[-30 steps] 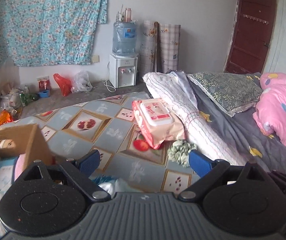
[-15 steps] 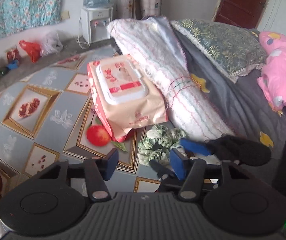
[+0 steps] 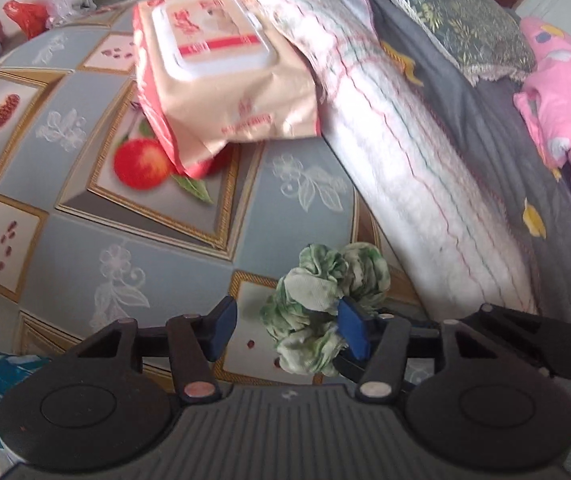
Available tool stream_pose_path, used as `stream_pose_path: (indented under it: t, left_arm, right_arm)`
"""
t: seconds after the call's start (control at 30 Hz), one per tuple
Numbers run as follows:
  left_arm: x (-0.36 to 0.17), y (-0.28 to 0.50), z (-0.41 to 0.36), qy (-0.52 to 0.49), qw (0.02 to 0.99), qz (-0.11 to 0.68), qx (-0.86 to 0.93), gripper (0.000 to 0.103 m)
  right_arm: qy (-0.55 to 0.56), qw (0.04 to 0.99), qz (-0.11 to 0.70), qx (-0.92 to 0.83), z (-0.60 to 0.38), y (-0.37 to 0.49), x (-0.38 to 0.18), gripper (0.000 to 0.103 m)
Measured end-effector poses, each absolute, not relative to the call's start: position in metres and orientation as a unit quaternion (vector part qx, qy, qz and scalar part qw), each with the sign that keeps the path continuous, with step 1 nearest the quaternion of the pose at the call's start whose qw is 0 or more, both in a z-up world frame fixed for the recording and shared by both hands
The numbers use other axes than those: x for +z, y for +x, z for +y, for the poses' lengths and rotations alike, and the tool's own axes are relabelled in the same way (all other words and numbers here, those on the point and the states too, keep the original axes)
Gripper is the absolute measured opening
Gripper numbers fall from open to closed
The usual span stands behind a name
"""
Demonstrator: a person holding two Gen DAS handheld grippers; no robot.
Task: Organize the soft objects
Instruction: 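Close the left gripper on the green floral scrunchie and lift it, then carry the scrunchie with the left gripper over the cardboard box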
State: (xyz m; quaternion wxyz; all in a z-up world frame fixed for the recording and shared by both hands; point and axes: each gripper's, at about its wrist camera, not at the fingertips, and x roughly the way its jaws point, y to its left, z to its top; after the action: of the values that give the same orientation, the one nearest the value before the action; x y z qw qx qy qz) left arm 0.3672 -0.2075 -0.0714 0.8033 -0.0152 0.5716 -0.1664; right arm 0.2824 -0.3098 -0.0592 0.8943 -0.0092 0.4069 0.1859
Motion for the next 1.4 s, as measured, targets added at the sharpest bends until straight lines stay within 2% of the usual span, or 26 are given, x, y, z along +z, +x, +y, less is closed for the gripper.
stream_pose_path:
  t: [0.03, 0.07, 0.1, 0.13, 0.17, 0.23, 0.3, 0.33, 0.37, 0.47, 0.7, 0.83, 0.97, 1.13, 1.4]
  left_arm:
    - [-0.073, 0.365, -0.209, -0.017, 0.805, 0.570, -0.167, 0.050]
    - [-0.073, 0.364, -0.210, -0.014, 0.809, 0.563, -0.167, 0.037]
    - [-0.072, 0.365, -0.212, -0.012, 0.805, 0.568, -0.174, 0.030]
    - [-0.073, 0.365, -0.213, -0.009, 0.804, 0.569, -0.175, 0.024]
    - [-0.073, 0.366, -0.213, -0.008, 0.805, 0.568, -0.173, 0.021]
    - [-0.073, 0.366, -0.212, -0.006, 0.808, 0.564, -0.171, 0.017]
    - [-0.071, 0.364, -0.210, -0.008, 0.810, 0.561, -0.171, 0.015]
    - [-0.069, 0.362, -0.210, -0.007, 0.812, 0.558, -0.171, 0.014]
    - [-0.065, 0.360, -0.209, -0.005, 0.815, 0.553, -0.171, 0.014]
    - [-0.048, 0.349, -0.206, -0.006, 0.823, 0.541, -0.171, 0.014]
    - [0.047, 0.294, -0.176, 0.006, 0.867, 0.462, -0.188, 0.014]
    - [0.095, 0.239, -0.120, 0.004, 0.896, 0.414, -0.163, 0.014]
    - [0.123, 0.184, -0.047, -0.022, 0.918, 0.381, -0.111, 0.014]
    - [0.123, 0.126, 0.041, -0.074, 0.924, 0.374, -0.040, 0.014]
    - [0.061, 0.100, 0.127, -0.177, 0.883, 0.434, -0.031, 0.015]
  right_arm:
    - [-0.017, 0.899, 0.397, 0.183, -0.309, 0.279, -0.058, 0.033]
    - [-0.027, 0.904, 0.388, 0.178, -0.308, 0.277, -0.057, 0.040]
    - [-0.036, 0.908, 0.381, 0.169, -0.307, 0.276, -0.056, 0.047]
    - [-0.044, 0.912, 0.375, 0.158, -0.306, 0.275, -0.056, 0.061]
    - [-0.053, 0.914, 0.371, 0.153, -0.305, 0.276, -0.057, 0.070]
    - [-0.058, 0.912, 0.375, 0.155, -0.304, 0.279, -0.062, 0.070]
    - [-0.041, 0.906, 0.385, 0.173, -0.306, 0.283, -0.066, 0.058]
    - [-0.032, 0.902, 0.391, 0.179, -0.306, 0.281, -0.066, 0.040]
    - [-0.026, 0.902, 0.392, 0.179, -0.307, 0.279, -0.064, 0.032]
    - [-0.033, 0.912, 0.371, 0.174, -0.304, 0.266, -0.045, 0.024]
    - [-0.010, 0.936, 0.277, 0.218, -0.284, 0.218, 0.046, 0.022]
    - [0.003, 0.924, 0.229, 0.306, -0.245, 0.190, 0.094, 0.022]
    - [-0.006, 0.888, 0.218, 0.405, -0.178, 0.171, 0.118, 0.022]
    - [-0.056, 0.829, 0.247, 0.498, -0.076, 0.149, 0.128, 0.022]
    - [-0.200, 0.744, 0.372, 0.518, 0.043, 0.111, 0.107, 0.023]
